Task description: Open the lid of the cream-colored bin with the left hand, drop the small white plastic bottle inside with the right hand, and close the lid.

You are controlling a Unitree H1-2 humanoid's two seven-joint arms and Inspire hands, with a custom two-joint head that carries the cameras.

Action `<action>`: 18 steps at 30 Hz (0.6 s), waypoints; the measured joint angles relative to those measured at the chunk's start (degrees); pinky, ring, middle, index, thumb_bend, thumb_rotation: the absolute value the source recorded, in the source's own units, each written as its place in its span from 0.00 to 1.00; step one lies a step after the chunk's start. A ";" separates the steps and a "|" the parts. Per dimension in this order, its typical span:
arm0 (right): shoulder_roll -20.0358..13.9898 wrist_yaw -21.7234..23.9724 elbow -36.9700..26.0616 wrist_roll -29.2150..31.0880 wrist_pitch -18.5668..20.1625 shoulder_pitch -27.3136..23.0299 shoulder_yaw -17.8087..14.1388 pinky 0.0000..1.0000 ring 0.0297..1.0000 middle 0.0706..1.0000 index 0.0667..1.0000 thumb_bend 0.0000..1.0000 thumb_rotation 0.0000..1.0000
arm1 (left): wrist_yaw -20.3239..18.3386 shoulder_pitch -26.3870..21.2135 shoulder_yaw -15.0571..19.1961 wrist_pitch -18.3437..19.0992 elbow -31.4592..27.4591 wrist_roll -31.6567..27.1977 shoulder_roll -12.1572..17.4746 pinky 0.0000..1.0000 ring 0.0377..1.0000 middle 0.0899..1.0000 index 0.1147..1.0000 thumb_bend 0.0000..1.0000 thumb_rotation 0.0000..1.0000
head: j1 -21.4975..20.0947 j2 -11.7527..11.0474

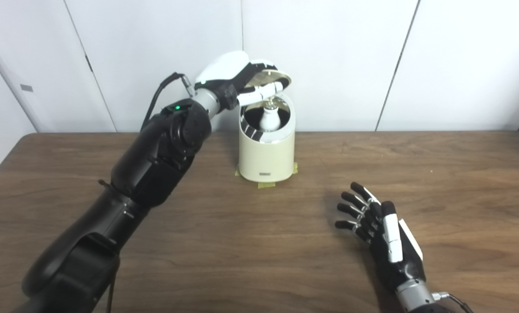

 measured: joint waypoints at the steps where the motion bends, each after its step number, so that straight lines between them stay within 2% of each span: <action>1: 0.03 -0.01 0.01 0.08 0.12 -0.02 -0.04 0.64 0.80 0.83 0.88 0.63 1.00 | -0.39 0.02 -0.35 -0.36 -0.01 0.57 0.19 0.88 0.93 0.89 0.87 0.59 1.00 | 0.00 0.00; 5: 0.12 -0.02 0.08 0.30 0.19 -0.05 -0.06 0.64 0.80 0.83 0.89 0.62 1.00 | -1.70 -0.02 -0.68 -2.91 -0.10 2.94 0.96 0.91 0.92 0.87 0.84 0.58 1.00 | -0.35 0.18; 11: 0.19 -0.11 0.11 0.32 0.69 -0.08 -0.14 0.63 0.79 0.82 0.89 0.62 1.00 | -2.13 0.20 -1.71 -6.84 -0.51 7.44 1.50 0.84 0.84 0.79 0.78 0.60 1.00 | -0.44 0.53; 18: 0.47 -0.18 0.24 1.45 1.66 -0.15 -0.77 0.61 0.78 0.82 0.89 0.62 1.00 | -3.29 1.57 -2.09 -9.17 -2.66 11.73 1.70 0.82 0.82 0.77 0.76 0.63 1.00 | -0.53 1.14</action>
